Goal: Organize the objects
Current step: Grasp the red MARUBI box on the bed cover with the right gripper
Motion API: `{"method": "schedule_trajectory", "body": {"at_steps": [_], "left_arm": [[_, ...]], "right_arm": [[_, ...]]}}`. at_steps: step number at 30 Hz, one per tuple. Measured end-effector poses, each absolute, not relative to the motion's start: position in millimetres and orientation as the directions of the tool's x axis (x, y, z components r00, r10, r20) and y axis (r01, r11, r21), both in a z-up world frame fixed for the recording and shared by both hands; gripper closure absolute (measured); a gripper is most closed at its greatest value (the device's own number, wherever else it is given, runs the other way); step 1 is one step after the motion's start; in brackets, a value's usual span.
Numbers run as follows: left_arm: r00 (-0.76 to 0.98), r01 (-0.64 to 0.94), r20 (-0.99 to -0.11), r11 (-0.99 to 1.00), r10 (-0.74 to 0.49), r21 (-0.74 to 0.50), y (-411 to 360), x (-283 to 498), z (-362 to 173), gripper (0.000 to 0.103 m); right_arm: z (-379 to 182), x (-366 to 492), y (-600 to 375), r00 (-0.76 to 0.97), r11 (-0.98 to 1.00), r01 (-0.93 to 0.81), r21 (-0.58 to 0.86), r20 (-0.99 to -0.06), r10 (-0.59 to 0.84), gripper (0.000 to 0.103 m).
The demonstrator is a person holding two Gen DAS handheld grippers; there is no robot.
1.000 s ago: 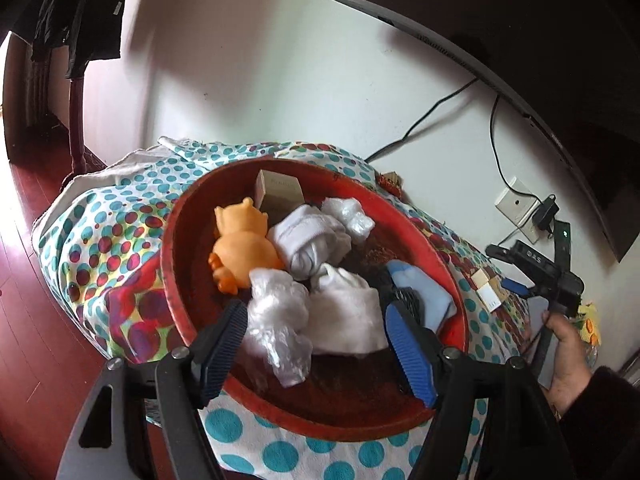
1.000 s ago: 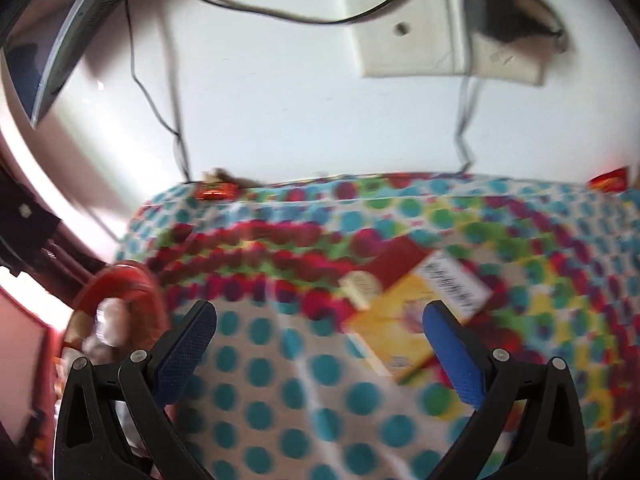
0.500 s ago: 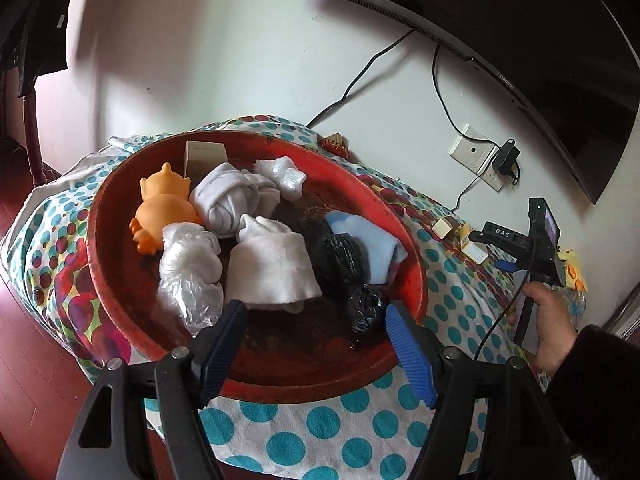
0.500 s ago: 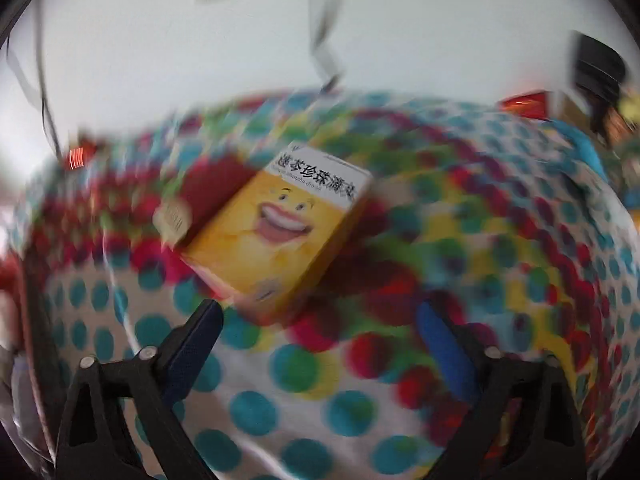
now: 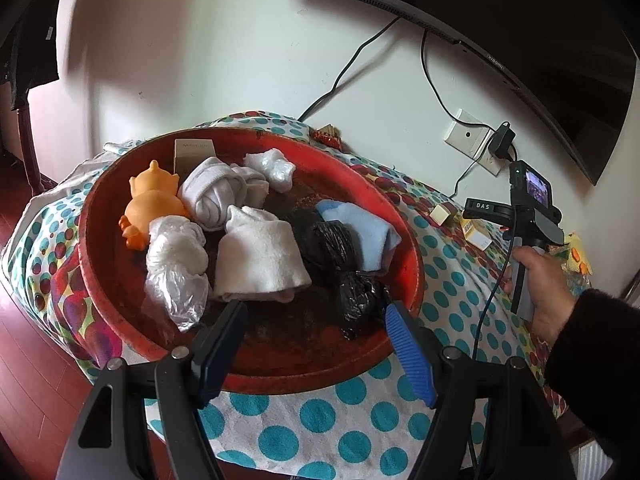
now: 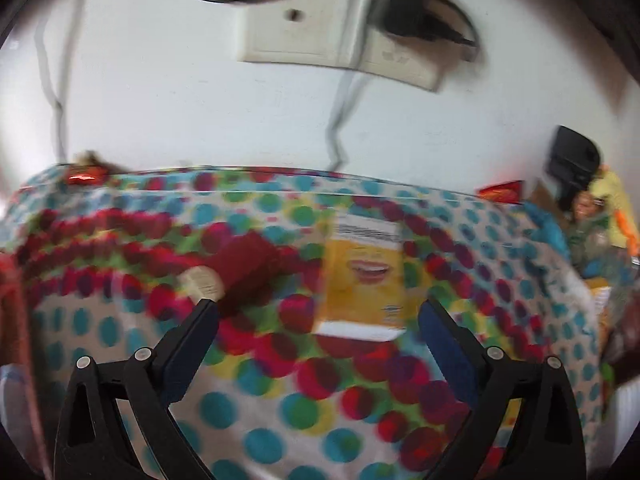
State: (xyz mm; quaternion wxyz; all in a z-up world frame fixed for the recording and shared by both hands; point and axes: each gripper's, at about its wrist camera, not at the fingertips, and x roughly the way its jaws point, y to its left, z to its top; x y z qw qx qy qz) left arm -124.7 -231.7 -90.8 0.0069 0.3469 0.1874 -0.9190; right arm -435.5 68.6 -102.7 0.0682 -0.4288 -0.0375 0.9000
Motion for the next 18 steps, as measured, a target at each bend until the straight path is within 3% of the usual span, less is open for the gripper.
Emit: {"method": "schedule_trajectory", "body": {"at_steps": [2,5,6,11,14,18], "left_arm": [[-0.75,0.142,-0.65,-0.928,0.126,-0.345,-231,-127,-94,0.029],[-0.746,0.135,-0.652,-0.929,0.134,-0.346,-229,-128,-96,0.029],[-0.746,0.132,-0.653,-0.932,0.132,-0.339,-228,-128,-96,0.029],[-0.746,0.131,-0.654,-0.933,0.13,-0.334,-226,-128,-96,0.029],[-0.746,0.131,-0.655,-0.936,0.123,-0.326,-226,-127,-97,0.029],[-0.742,0.141,-0.66,-0.936,0.116,-0.322,-227,-126,-98,0.029]], "right_arm": [[-105,-435,87,-0.626,-0.993,-0.105,-0.047,-0.773,0.103,0.003],[-115,-441,102,-0.602,-0.989,-0.127,-0.072,-0.787,0.134,0.005],[-112,-439,105,-0.623,-0.991,-0.125,-0.04,-0.775,0.11,0.015],[-90,-419,76,-0.704,-0.991,-0.012,0.132,-0.705,-0.085,0.016],[-96,-430,37,-0.641,-0.991,0.023,0.134,-0.759,-0.118,0.016],[-124,-457,27,-0.561,-0.986,-0.098,0.137,-0.826,-0.059,0.019]]}}
